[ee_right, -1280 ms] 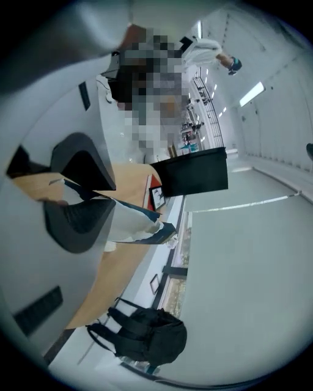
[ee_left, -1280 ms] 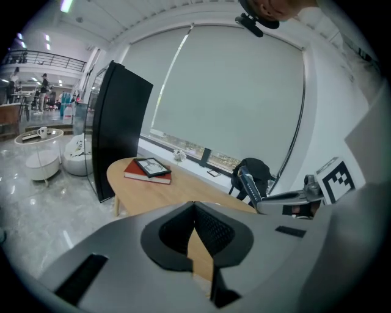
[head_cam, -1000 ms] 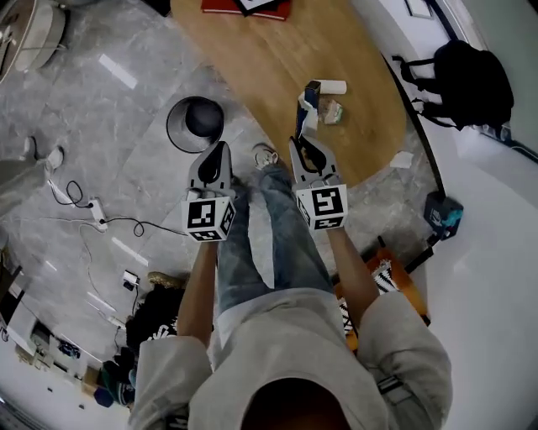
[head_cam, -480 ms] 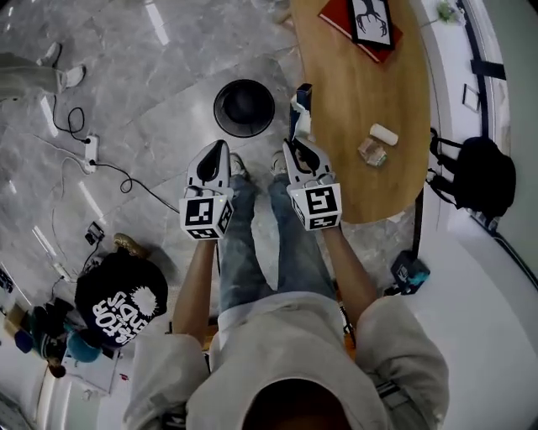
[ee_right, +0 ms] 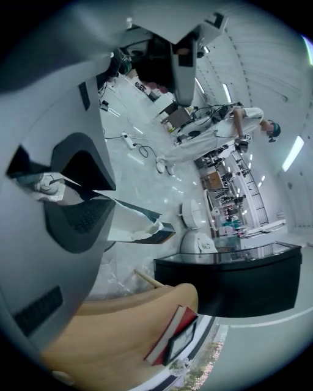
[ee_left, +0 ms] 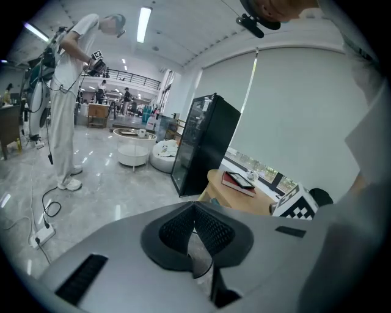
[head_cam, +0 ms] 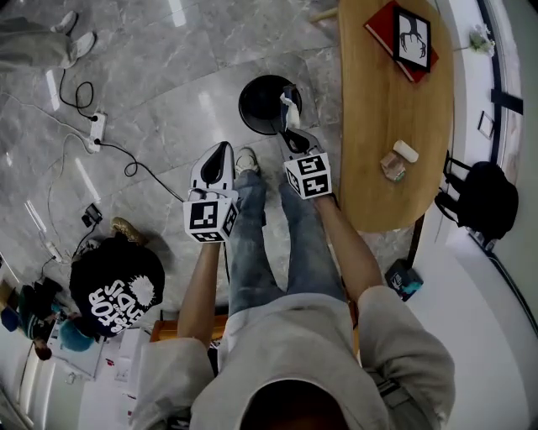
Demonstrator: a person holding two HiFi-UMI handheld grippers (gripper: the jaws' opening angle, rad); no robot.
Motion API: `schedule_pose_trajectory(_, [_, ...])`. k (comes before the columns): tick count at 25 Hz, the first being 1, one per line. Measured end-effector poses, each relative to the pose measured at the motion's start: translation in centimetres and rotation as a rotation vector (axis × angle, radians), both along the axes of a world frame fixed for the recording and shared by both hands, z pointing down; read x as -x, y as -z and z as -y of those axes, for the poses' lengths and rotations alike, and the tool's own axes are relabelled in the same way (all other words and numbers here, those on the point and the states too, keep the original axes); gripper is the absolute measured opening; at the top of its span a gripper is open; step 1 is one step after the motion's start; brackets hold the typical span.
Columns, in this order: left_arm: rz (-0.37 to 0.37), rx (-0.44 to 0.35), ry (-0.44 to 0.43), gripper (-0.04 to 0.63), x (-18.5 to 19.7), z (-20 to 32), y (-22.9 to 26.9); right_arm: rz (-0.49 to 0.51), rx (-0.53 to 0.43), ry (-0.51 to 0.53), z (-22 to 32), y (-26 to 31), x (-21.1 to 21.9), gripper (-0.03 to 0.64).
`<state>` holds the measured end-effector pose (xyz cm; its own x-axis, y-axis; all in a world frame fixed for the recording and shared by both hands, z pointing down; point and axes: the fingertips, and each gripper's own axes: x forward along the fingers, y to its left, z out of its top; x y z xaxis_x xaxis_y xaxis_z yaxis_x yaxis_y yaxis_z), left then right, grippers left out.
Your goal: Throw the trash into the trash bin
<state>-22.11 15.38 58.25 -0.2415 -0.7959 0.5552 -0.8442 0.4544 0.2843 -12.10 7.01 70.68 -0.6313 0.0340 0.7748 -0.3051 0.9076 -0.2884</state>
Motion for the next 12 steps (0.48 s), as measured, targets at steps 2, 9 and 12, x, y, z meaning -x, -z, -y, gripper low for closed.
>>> schedule_pose_trajectory(2, [0.0, 0.002, -0.003, 0.018, 0.5, 0.0, -0.3, -0.052, 0.019, 0.014, -0.3, -2.5, 0.4, 0.063])
schedule_pose_trajectory(9, [0.008, 0.002, -0.026, 0.018, 1.9, -0.2, -0.4, -0.15, 0.077, 0.061, -0.8, -7.4, 2.1, 0.066])
schedule_pose_trajectory(12, [0.013, 0.002, -0.027, 0.018, 2.4, -0.5, -0.5, -0.185, 0.124, 0.079, -1.3, -8.9, 2.5, 0.197])
